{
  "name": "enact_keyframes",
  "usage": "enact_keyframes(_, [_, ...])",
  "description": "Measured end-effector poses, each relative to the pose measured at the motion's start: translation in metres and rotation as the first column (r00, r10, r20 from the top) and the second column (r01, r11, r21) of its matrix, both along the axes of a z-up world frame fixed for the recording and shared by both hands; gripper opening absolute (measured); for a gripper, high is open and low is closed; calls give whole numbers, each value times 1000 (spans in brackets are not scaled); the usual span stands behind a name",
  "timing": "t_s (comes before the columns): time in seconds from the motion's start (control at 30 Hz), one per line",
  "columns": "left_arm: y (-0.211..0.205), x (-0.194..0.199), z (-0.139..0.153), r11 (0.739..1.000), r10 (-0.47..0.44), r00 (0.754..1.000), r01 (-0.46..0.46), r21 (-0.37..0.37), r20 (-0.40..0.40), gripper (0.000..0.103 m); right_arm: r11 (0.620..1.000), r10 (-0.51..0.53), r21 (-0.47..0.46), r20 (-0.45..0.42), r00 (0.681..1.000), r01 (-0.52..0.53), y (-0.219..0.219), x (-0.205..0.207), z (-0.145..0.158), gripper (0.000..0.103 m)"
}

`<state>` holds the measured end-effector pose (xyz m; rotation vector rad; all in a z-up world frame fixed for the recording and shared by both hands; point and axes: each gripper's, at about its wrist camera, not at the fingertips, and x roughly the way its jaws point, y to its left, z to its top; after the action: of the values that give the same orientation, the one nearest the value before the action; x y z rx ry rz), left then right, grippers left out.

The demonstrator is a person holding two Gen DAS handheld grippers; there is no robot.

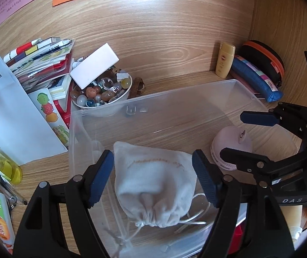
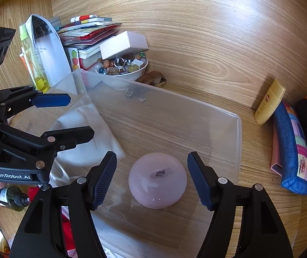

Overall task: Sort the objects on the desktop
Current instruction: 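Carry both items over the clear box and open both grippers to drop them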

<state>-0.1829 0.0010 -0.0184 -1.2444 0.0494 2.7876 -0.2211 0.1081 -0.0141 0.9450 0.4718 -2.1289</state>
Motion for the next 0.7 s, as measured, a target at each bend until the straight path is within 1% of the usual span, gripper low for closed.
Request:
enact_keyframes(0.13, [1,1,0,1000,-6,1000,6,5,-3,77,1000,3,0,-26,1000,-3,1,2,3,66])
enact_keyframes(0.2, [0,2,1,1000,-5,1000,5,8,-9,80,1000,2,-12,-32,999,-2,3,2,6,70])
enact_keyframes(0.27, [-1,3,3,1000,5,1000,-5,12,-22,84,1000,-1,-29,-40,999,0,6,2,10,77])
enact_keyframes(0.4, [-5,7,11,1000,14,998,-13,26,-53,85,998,-9,-60,-51,999,6,11,2,16,79])
enact_keyframes(0.53, [-8,15,23,999,3,995,2,48,-99,86,997,-9,-83,-47,999,6,16,1,23,80])
enact_keyframes(0.57, [-10,17,27,999,6,994,0,49,-113,87,996,-13,-91,-47,999,9,17,1,25,81])
enact_keyframes(0.63, [-12,22,34,999,15,990,-8,52,-142,94,995,-25,-99,-52,998,20,19,1,29,81])
enact_keyframes(0.7, [-15,25,41,998,25,987,-17,54,-160,94,994,-36,-103,-64,997,30,21,3,35,81])
